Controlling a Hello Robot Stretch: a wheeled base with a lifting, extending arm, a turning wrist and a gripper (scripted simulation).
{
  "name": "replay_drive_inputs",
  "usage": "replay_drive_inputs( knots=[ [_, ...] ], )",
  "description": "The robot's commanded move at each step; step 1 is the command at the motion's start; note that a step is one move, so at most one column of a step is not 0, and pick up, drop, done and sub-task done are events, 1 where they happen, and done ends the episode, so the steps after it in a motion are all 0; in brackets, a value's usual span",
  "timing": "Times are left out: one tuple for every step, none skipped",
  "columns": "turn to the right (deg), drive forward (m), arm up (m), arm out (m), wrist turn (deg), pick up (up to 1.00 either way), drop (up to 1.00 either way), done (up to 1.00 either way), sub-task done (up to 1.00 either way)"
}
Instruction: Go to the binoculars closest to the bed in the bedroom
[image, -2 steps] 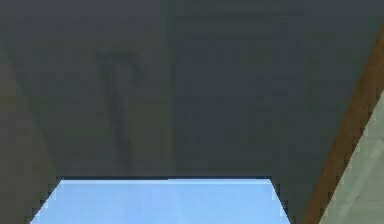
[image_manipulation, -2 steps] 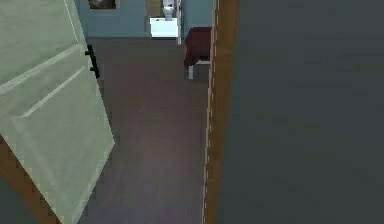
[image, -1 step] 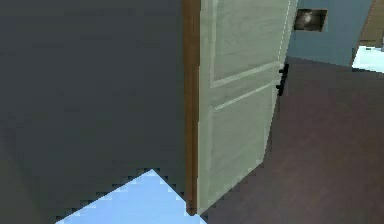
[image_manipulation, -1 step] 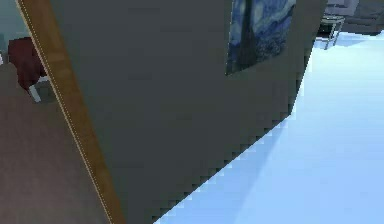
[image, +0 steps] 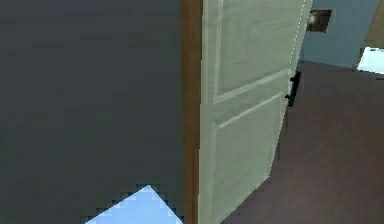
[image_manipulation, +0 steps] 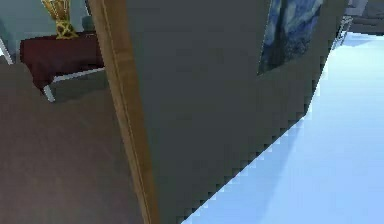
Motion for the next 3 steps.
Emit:
replay_drive_inputs(
  knots=[
    [39.0,0.0,0.0,0.0,0.0,0.0,0.0,0.0,0.0],
    [0.0,0.35,0.0,0.0,0.0,0.0,0.0,0.0,0.0],
    [9.0,0.0,0.0,0.0,0.0,0.0,0.0,0.0,0.0]
  ],
)
